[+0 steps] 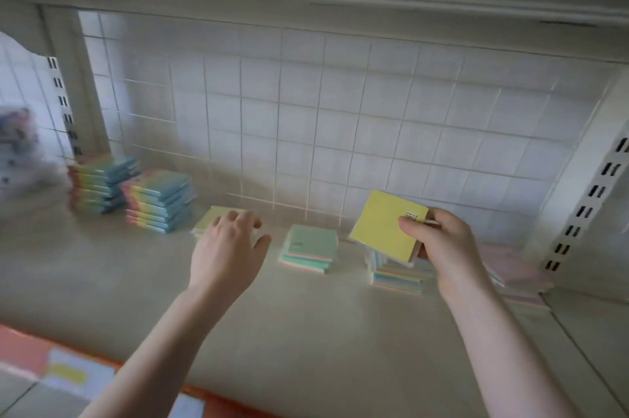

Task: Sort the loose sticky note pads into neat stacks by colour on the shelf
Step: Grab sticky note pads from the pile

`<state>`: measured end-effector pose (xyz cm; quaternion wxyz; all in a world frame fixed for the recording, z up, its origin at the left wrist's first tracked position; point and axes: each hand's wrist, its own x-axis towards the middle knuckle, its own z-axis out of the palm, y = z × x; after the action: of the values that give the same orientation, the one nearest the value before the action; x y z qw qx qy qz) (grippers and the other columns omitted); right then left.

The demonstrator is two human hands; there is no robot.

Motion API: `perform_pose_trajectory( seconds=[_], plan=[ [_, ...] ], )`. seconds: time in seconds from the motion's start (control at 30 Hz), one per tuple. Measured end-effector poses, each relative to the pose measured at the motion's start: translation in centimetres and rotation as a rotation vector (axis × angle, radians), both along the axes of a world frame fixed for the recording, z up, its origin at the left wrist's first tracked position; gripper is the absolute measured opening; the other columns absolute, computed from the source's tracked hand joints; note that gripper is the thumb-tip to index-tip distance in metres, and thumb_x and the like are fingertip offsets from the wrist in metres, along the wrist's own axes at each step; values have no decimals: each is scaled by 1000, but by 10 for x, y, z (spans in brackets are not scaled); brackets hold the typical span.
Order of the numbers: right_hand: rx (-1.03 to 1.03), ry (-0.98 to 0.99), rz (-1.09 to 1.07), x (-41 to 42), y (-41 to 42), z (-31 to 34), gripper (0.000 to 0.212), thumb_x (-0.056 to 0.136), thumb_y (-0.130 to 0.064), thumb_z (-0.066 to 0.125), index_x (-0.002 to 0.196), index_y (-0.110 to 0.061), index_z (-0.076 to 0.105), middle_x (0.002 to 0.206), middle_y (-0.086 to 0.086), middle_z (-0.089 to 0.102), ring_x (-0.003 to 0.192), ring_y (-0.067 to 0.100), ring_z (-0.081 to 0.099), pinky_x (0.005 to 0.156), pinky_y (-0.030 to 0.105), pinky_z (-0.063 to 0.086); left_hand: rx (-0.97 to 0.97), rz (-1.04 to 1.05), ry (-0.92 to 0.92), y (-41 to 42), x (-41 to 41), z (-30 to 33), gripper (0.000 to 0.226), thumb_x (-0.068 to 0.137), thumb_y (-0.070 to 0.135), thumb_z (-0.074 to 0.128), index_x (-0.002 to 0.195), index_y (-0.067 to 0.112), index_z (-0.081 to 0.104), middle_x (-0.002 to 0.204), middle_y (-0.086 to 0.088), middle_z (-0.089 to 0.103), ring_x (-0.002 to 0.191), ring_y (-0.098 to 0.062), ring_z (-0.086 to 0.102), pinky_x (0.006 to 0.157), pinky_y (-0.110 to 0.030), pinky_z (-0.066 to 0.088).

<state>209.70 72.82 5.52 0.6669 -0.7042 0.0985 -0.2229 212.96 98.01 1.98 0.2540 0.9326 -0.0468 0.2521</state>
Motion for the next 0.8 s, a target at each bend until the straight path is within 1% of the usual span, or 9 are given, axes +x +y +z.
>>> perform_pose_trajectory(
  seconds=[0.1,0.17,0.4,0.47,0.5,0.6,0.67,0.73,0.8],
  plan=[
    [-26,4,55,25,40,-3,9,80,-2,67,79,-10,64,79,10,64,74,22,58,70,32,44,5,94,20,41,-10,-10,26,88,35,59,108,18,62,105,-5,63,102,-26,55,84,-34,43],
    [-34,21,101,41,67,-6,5,81,-4,67,84,-7,65,83,12,65,75,22,59,70,31,44,15,145,38,66,-14,-17,26,88,35,59,108,18,62,106,-5,62,103,-26,55,84,-34,42],
    [30,139,233,98,150,-22,9,81,-3,67,89,-6,63,85,13,63,73,24,59,64,30,47,43,259,118,126,-16,-37,27,91,38,54,112,22,59,110,0,59,109,-21,52,88,-30,42],
    [28,175,253,116,169,-27,8,81,-2,67,80,-8,62,82,13,62,69,23,59,64,31,49,38,278,164,134,-15,-43,25,91,35,52,111,21,59,111,0,58,111,-21,50,88,-30,40],
    [25,191,259,124,177,-29,12,80,-2,67,76,-10,60,81,12,62,67,21,58,64,31,49,26,285,186,136,-15,-46,24,90,33,51,109,21,59,111,-1,58,112,-21,50,88,-29,40],
    [10,226,266,148,198,-36,17,80,-1,67,72,-12,58,77,10,61,64,20,57,63,30,48,37,291,204,138,-13,-49,23,89,31,49,107,21,58,109,-1,57,111,-21,49,89,-30,38],
    [-52,239,250,159,207,-40,18,79,-2,68,68,-12,58,72,11,60,63,22,57,63,31,49,51,291,208,138,-13,-49,22,89,30,47,106,20,58,109,-1,56,110,-21,48,89,-30,37],
    [-143,240,216,165,214,-43,22,78,-5,69,61,-10,56,63,13,58,60,23,57,61,34,51,46,292,207,138,-13,-50,21,89,30,47,104,20,57,108,-1,56,109,-21,48,88,-29,37],
    [-255,241,176,168,217,-45,27,76,-10,70,56,-10,51,47,8,53,50,21,53,54,30,45,34,296,203,139,-14,-51,20,89,30,46,104,20,57,107,0,56,107,-20,48,88,-28,37]
  ],
)
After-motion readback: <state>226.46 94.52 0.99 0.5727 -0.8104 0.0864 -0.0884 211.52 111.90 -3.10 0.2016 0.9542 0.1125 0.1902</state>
